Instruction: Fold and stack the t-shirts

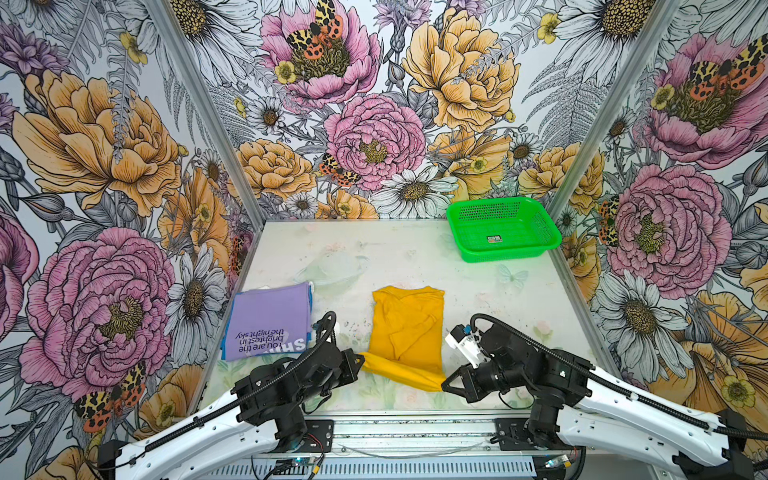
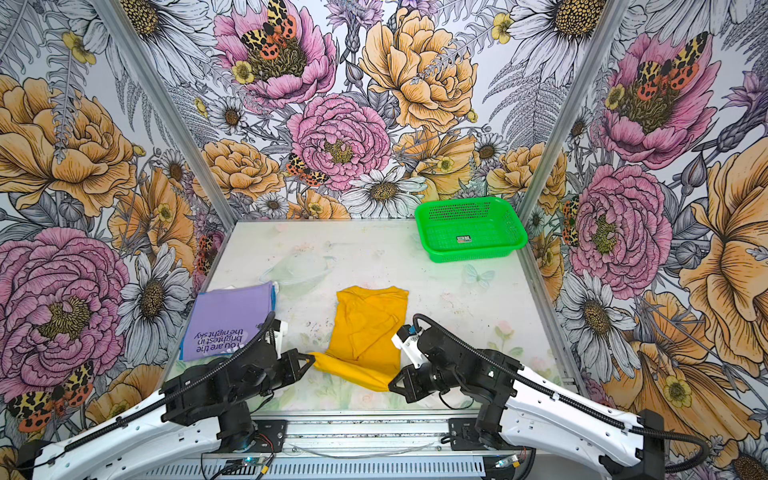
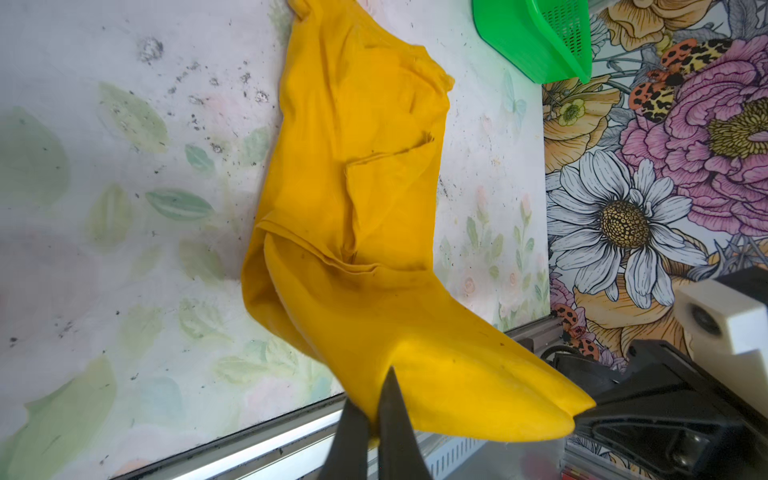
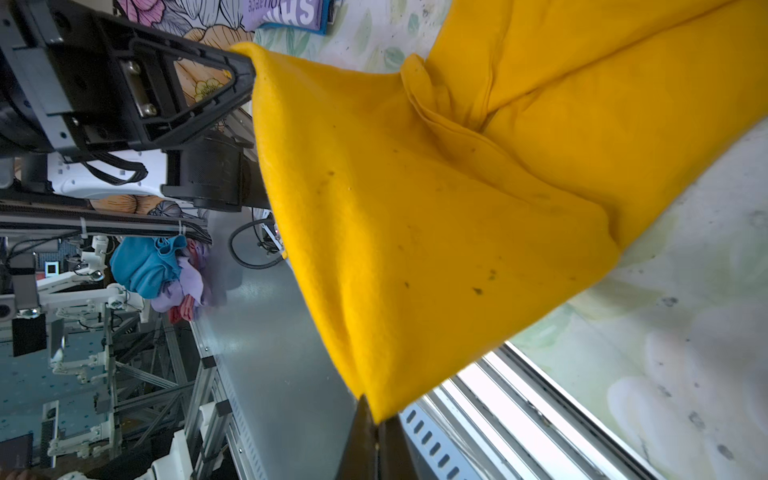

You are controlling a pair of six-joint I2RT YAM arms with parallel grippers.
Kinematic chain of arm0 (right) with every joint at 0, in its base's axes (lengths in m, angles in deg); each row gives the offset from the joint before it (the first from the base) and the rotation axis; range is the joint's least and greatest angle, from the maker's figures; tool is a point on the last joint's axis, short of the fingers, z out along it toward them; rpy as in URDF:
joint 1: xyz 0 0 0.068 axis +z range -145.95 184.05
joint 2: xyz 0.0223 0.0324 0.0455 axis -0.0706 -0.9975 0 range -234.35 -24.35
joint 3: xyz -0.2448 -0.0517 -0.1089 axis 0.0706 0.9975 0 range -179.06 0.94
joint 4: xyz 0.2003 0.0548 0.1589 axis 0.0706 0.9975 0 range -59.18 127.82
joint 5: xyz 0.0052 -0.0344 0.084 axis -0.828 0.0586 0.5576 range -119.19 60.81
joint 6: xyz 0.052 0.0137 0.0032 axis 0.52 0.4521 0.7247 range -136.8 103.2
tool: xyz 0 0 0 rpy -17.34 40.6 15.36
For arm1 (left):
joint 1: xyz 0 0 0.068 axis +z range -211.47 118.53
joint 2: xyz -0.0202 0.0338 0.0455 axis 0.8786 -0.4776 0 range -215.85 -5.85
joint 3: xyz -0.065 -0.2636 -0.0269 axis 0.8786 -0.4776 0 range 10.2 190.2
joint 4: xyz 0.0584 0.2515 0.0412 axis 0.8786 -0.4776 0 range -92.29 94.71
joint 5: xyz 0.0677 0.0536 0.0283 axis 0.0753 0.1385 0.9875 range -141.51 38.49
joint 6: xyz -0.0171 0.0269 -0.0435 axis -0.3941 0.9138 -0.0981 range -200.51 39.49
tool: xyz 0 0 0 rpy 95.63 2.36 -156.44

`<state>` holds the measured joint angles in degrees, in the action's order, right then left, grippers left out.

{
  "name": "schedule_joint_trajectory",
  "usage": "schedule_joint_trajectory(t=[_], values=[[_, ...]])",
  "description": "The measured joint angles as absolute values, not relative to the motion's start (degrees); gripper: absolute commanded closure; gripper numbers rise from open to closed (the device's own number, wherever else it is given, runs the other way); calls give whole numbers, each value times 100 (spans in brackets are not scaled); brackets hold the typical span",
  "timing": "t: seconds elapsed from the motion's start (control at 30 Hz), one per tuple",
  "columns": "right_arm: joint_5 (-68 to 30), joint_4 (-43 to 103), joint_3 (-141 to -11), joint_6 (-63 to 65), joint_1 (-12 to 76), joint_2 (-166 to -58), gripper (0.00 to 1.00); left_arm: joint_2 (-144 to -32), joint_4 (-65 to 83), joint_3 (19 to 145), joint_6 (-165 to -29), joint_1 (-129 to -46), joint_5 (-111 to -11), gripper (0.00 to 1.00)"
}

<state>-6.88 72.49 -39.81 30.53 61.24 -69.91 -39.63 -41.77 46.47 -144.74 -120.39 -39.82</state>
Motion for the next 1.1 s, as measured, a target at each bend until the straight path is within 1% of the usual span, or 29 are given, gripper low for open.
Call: schedule_joint_trajectory(t=[0.1,0.23,0.37,0.47,0.67,0.97,1.1], values=[[-581,7297,-4303,2963,5536,-7417,100,-4767,-3984,5192,-14093,-11311,-4210,100],[-341,7302,-4554,2629,4386,-8209,100,-5786,-3488,5482,-13420,-10050,-5021,100],[-78,7319,-4972,2207,3542,-9212,100,-6951,-3254,6011,-12777,-9368,-5748,99],[59,7321,-5297,1938,3101,-9975,100,-7807,-3104,6558,-12371,-9068,-6153,99],[265,7323,-5789,1589,2498,-11155,100,-9329,-2885,7502,-11798,-8712,-6747,98],[475,7273,-6388,1394,2004,-12187,100,-10736,-2835,8520,-11438,-8435,-7222,98],[523,7197,-6700,1392,1868,-12619,100,-11239,-2809,8929,-11366,-8327,-7364,94]])
